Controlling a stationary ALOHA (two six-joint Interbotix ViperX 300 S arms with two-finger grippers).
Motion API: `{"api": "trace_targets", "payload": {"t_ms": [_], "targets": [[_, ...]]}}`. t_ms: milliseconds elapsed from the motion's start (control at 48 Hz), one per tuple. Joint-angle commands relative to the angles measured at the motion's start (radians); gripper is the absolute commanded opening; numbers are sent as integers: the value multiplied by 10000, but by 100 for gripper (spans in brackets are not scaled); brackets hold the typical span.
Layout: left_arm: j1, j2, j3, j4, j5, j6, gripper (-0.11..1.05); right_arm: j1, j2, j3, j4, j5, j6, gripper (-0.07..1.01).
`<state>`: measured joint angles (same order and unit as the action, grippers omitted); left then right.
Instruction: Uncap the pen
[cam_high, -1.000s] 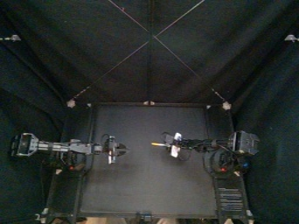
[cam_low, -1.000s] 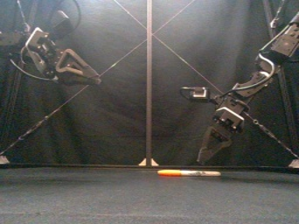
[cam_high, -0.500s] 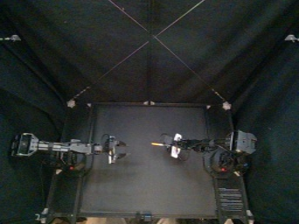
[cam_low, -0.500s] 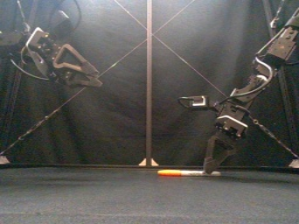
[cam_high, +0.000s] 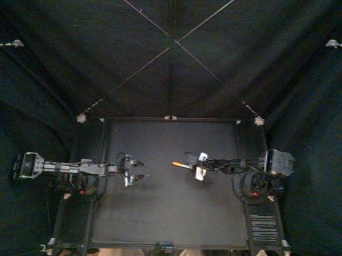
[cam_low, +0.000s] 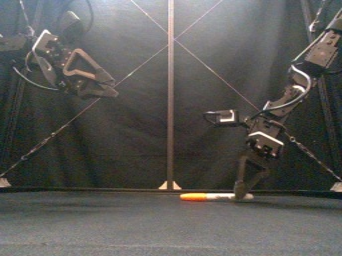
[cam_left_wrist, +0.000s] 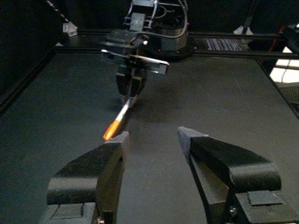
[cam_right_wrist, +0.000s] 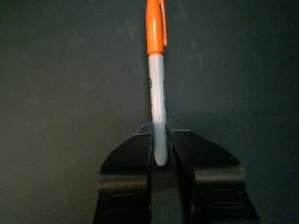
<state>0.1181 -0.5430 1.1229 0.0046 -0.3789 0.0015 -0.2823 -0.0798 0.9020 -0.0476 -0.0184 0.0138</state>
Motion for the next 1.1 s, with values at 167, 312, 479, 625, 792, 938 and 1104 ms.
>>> {"api": "trace_targets", "payload": {"t_ms": [167,312,479,625,792,938,1104], "targets": [[77,31,-276,-353,-798,-31,84,920,-2025,-813,-414,-46,0,48],[77,215,-383,-644,-1089,-31,84,1319,-2301,-1150,-614,-46,-15,48],[46,767,-782,-936,-1150,-15,84,1565,-2178,-1519,-782,-46,-46,48],[-77,1503,-1243,-905,-1135,0,84,1626,-1979,-1718,-997,-46,-15,48],[-199,1979,-1565,-874,-1135,0,85,1657,-1825,-1856,-1074,-46,-31,48],[-199,2163,-1764,-874,-1135,0,84,1657,-1764,-1887,-1074,-46,-15,48],[-215,2362,-1948,-905,-1135,-46,84,1672,-1672,-1917,-1074,-46,-15,48]]}}
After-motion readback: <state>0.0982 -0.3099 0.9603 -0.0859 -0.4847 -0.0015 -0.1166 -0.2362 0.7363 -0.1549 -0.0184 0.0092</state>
